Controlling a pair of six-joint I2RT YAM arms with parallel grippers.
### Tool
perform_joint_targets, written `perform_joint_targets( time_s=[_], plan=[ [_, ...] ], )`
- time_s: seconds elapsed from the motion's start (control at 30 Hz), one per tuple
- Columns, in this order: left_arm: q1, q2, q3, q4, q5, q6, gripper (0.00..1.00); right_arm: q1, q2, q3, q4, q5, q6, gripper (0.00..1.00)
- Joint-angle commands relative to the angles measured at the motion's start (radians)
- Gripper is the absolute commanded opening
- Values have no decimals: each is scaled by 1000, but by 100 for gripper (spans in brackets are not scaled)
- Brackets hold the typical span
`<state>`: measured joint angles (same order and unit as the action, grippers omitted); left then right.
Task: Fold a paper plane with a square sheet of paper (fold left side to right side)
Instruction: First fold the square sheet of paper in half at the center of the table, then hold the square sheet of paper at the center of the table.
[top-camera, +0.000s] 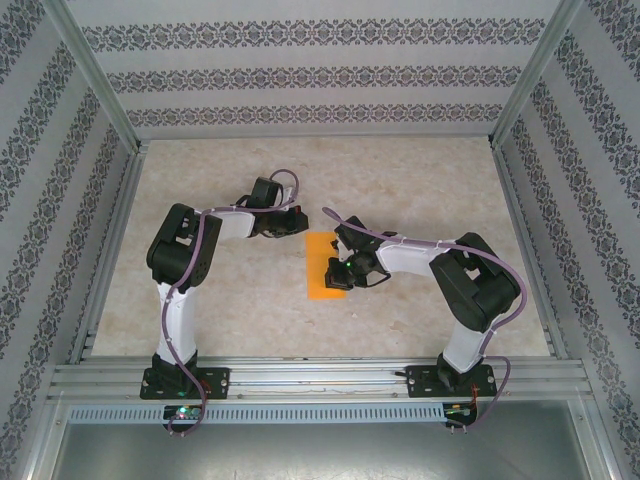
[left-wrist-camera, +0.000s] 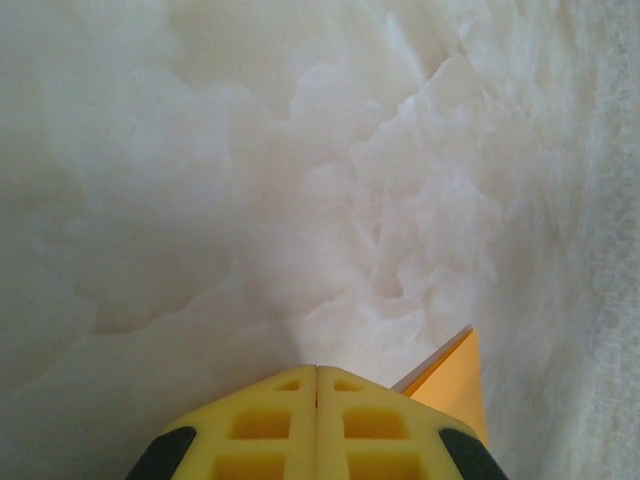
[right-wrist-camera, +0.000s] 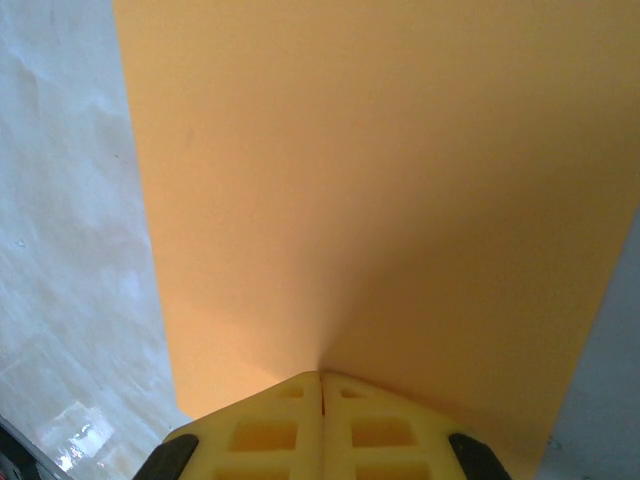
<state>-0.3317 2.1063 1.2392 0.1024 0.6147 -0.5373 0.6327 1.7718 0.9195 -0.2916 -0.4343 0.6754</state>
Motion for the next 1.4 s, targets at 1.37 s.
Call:
perform_joint_targets(
  time_s=[1.37],
  plan=[
    [-164,-187,-302,-78,-70,-104,0,-38,-106,43,-78,11,56,28]
  ],
)
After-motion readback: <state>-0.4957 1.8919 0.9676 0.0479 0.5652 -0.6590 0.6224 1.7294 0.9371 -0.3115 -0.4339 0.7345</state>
